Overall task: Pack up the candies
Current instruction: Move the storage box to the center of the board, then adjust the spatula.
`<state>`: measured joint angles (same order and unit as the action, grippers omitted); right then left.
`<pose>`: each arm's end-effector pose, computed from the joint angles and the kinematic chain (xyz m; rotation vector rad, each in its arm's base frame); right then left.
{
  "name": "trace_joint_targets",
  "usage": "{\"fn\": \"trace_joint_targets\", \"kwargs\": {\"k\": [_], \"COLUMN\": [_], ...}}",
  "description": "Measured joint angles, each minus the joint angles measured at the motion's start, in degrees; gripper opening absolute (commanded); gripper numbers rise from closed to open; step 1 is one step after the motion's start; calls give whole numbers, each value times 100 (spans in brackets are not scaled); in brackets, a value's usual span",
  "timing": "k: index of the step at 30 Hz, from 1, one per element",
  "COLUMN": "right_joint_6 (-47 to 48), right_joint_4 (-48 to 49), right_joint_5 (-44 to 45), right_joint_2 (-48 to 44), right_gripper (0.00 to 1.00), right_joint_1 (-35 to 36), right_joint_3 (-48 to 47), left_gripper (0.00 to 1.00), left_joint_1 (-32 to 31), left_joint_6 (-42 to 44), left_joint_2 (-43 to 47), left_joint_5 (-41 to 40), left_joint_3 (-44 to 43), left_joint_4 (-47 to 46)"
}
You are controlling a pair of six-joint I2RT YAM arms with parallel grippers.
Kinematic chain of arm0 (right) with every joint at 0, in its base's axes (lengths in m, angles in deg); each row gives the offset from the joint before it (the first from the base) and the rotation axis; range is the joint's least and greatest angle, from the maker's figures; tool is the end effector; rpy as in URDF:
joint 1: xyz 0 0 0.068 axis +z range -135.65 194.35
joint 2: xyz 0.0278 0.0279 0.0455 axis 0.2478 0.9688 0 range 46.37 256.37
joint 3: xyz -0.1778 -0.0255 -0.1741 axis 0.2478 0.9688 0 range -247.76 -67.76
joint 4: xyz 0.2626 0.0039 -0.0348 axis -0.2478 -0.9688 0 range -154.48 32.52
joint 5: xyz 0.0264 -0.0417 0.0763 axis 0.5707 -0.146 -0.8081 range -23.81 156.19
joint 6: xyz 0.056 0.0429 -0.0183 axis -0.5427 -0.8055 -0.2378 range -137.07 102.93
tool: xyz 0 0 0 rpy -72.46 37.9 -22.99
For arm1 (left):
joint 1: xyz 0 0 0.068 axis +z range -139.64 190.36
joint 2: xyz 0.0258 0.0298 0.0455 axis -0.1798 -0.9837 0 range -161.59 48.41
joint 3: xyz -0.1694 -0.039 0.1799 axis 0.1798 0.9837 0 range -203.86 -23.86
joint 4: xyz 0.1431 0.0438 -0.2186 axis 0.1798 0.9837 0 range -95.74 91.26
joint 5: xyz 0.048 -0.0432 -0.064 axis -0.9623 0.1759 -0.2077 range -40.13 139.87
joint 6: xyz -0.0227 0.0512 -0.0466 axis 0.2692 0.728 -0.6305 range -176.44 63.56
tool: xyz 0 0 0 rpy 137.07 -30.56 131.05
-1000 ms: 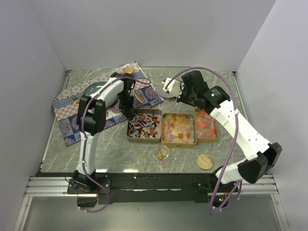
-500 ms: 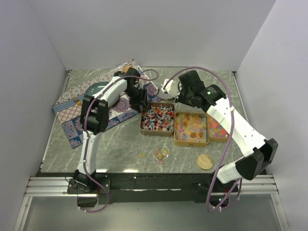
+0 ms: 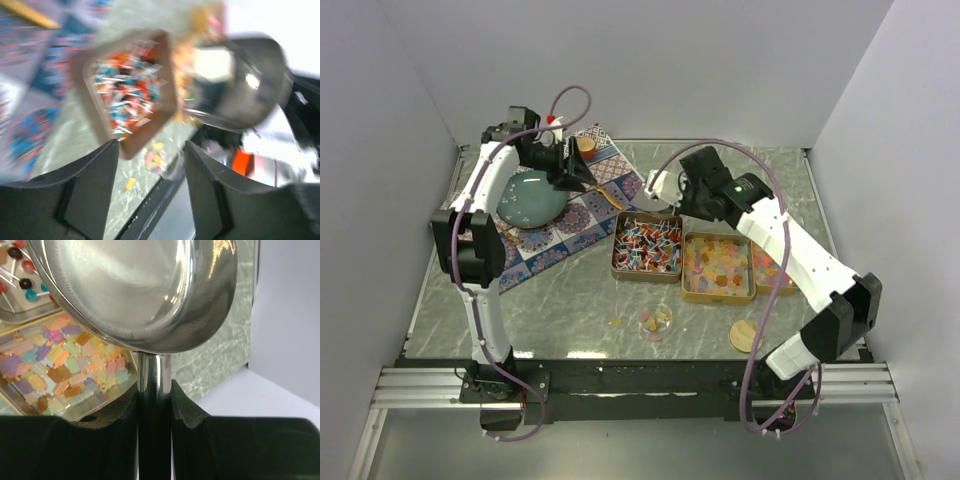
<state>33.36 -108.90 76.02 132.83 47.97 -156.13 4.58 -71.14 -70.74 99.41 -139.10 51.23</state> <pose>0.2875 0.1789 0.3202 -1.5797 1.8687 -0.3400 0.4376 -0.0905 0.2674 0.1052 2.5372 -1.2614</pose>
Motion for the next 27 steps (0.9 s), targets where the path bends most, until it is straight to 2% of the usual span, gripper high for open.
{"fn": "trace_joint_targets", "kwargs": {"k": [4, 6, 9, 18, 21, 24, 25, 27], "right_joint_6": [160, 201, 190, -461, -750, -970, -1025, -1078], "right_joint_4": [63, 136, 238, -35, -212, -372, -413, -417], "right_joint_5": [-175, -240, -350, -732, -1027, -1191, -1217, -1244], "right_joint_2": [498, 761, 1110, 1683, 1687, 1692, 1692, 1690], "right_gripper": [0, 0, 0, 0, 0, 0, 0, 0], "right_joint_1": [87, 164, 341, 446, 361, 315, 310, 306], "right_joint_3": [-337, -509, -774, -1735, -1853, -1974, -2004, -2011], "left_gripper": [45, 45, 40, 30, 23, 12, 6, 1], "left_joint_1": [-105, -162, -234, -188, -186, -186, -184, -168], "left_joint_6": [96, -118, -448, -1134, -1355, -1648, -1788, -2225], "left_joint_2": [0, -7, -68, -186, -186, -186, -186, -195], "left_joint_5": [1178, 1423, 1561, 1751, 1825, 2020, 2118, 2350], "left_joint_3": [662, 1082, 1436, 1434, 1475, 1556, 1604, 1757], "left_joint_4": [-575, -1014, -1547, -2358, -2516, -2806, -2994, -3473]}}
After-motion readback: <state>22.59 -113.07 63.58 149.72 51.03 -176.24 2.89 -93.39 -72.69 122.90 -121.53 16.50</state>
